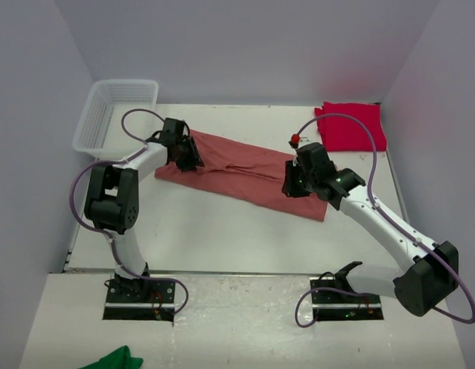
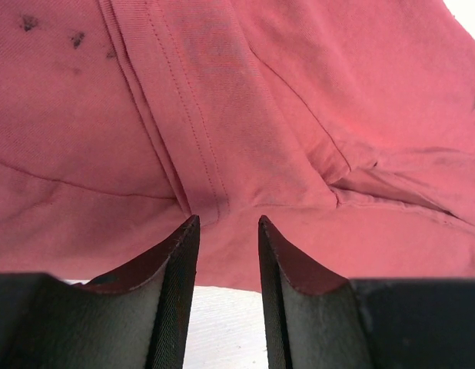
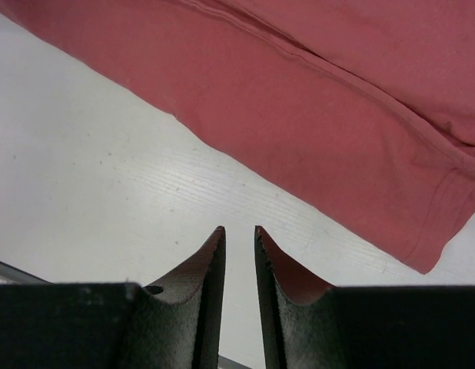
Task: Fold and stack the t-shirts
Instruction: Fold the other side of the tshirt into a rectangle
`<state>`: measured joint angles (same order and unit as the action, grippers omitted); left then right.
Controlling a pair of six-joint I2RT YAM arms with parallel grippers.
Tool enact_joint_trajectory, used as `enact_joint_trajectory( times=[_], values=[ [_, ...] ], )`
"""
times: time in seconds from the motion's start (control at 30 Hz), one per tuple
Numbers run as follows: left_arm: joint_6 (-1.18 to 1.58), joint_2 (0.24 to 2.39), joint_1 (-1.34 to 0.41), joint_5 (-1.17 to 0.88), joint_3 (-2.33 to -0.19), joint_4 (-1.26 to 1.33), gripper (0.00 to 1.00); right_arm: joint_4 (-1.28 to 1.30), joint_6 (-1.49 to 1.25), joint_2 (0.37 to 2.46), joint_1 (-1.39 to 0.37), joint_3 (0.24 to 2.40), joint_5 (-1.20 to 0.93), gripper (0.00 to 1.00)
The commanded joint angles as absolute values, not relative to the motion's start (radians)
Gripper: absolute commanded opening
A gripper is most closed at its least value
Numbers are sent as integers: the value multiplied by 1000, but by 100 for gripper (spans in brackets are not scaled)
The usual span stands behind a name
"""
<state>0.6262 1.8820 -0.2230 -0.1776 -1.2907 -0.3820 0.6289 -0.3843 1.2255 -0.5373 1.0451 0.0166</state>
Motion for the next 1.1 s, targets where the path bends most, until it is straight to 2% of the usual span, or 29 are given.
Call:
enact_joint_trajectory(
  times=[0.0, 0.7, 0.8, 1.07],
  values=[
    [620, 1868, -224, -153, -1316, -379, 38, 601, -397, 1206, -537, 1032, 32, 23],
    [627, 1936, -224, -137, -1321, -377, 37, 588, -400, 1178, -531, 1000, 34, 24],
    [630, 1959, -224, -144, -1336, -374, 31, 589, -399, 1183, -531, 997, 31, 24],
    [647, 1968, -227, -184, -1359, -362, 0, 584, -397, 1187, -529, 983, 31, 24]
  ],
)
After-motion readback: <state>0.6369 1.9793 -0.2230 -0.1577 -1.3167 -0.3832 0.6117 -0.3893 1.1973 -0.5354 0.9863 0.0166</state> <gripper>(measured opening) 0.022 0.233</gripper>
